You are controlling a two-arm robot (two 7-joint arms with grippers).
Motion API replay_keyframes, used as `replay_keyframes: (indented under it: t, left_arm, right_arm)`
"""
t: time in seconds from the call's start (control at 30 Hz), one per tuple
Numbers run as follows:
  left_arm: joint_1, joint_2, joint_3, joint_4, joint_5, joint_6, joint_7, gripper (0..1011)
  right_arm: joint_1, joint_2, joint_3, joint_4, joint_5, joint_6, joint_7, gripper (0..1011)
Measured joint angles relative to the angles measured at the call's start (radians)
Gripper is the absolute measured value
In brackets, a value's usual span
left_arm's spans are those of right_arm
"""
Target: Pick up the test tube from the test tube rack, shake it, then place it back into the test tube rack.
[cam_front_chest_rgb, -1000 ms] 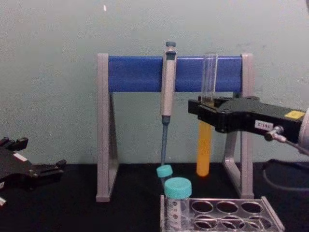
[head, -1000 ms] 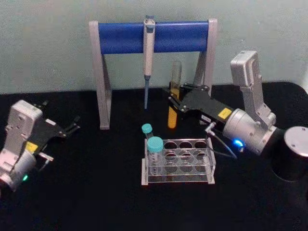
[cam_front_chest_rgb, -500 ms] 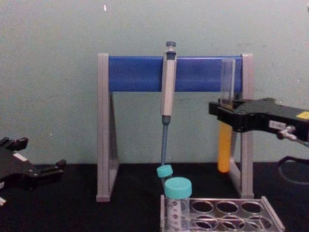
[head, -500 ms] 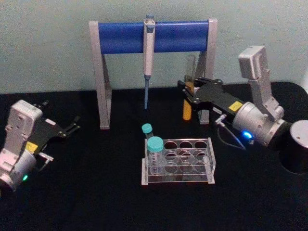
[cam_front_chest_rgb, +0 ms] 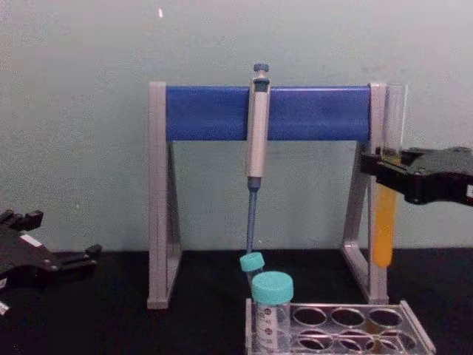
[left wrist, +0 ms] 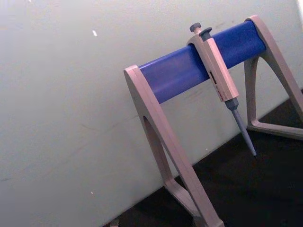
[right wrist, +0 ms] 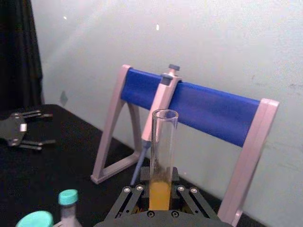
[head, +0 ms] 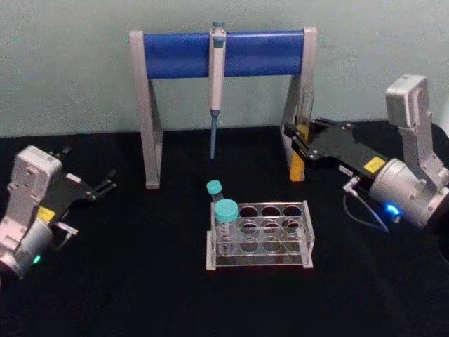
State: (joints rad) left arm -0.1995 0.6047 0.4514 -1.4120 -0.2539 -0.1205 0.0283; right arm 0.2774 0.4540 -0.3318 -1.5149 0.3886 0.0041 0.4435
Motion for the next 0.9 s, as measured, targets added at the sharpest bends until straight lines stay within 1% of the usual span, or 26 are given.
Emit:
replay_keyframes:
  t: [0.2, 0.33, 0.4, 0.43, 0.63, 0.73, 0.87, 0.9]
  left_arm:
    - [0.0, 0.0, 0.0, 0.0, 0.0, 0.0, 0.0, 1001]
    - [0.0, 0.0, 0.0, 0.0, 0.0, 0.0, 0.0, 1001]
    - [0.0, 0.0, 0.0, 0.0, 0.0, 0.0, 0.0, 1001]
    - [0.0, 0.0, 0.0, 0.0, 0.0, 0.0, 0.0, 1001]
    - [0.0, 0.0, 0.0, 0.0, 0.0, 0.0, 0.0, 1001]
    - [0.0, 0.0, 0.0, 0.0, 0.0, 0.0, 0.0, 1001]
    - [0.0, 0.0, 0.0, 0.0, 0.0, 0.0, 0.0, 1001]
    - [0.0, 0.0, 0.0, 0.0, 0.0, 0.0, 0.0, 1001]
  right_arm:
    - [-0.046, 0.017, 0.005, -0.058, 0.019, 0.009, 0.012, 232]
    - [-0.064, 0.018, -0.009, -0.084, 0.033, 0.013, 0.027, 232]
    - [-0.065, 0.016, -0.016, -0.087, 0.035, 0.013, 0.03, 232]
    - [-0.063, 0.012, -0.025, -0.088, 0.036, 0.014, 0.034, 232]
    - [-0.038, -0.006, -0.057, -0.078, 0.036, 0.014, 0.042, 232]
    - [-0.005, -0.026, -0.078, -0.055, 0.029, 0.013, 0.044, 232]
    - [0.028, -0.044, -0.092, -0.024, 0.022, 0.01, 0.045, 232]
    - [0.045, -0.053, -0.097, -0.006, 0.019, 0.008, 0.045, 232]
